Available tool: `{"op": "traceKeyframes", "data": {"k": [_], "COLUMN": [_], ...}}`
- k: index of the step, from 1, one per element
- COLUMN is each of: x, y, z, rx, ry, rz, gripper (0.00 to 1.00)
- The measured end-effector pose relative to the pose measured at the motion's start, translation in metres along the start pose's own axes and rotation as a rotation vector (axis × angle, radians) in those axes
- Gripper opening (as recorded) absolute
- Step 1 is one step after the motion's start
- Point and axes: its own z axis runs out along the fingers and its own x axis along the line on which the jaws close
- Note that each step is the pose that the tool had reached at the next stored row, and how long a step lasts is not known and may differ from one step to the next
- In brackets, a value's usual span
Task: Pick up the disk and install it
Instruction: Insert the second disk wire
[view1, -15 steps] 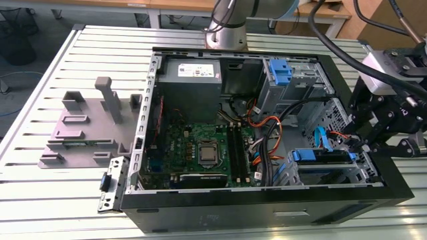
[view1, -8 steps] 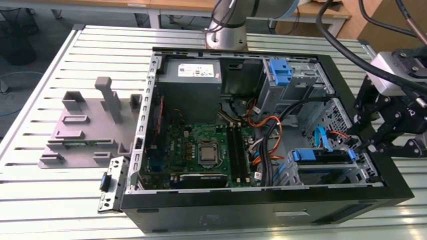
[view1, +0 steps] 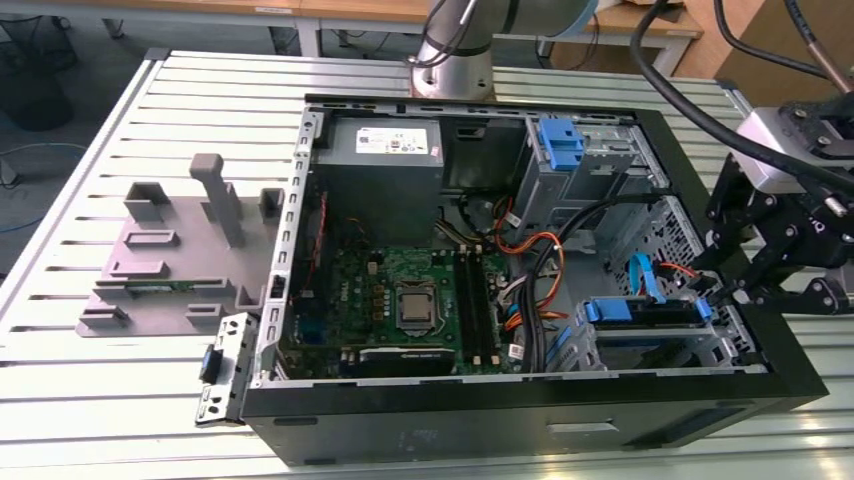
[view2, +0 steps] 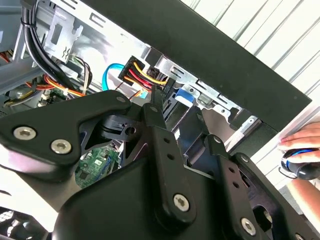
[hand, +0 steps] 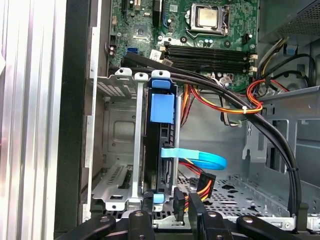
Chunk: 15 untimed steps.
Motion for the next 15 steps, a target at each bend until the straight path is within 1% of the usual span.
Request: {"op": "traceKeyframes", "data": {"k": [5, 8, 15], "x": [-0.0001, 0.0001, 0.0003], "y": [0.0, -0.0001, -0.0001], "z": [0.0002, 0.0026, 0.0045], "rx": [0.0, 0.0, 0.0], "ry": [0.0001, 0.0, 0.0], "rz": [0.0, 0.0, 0.0], "gripper": [0.41, 0.41, 0.41]}}
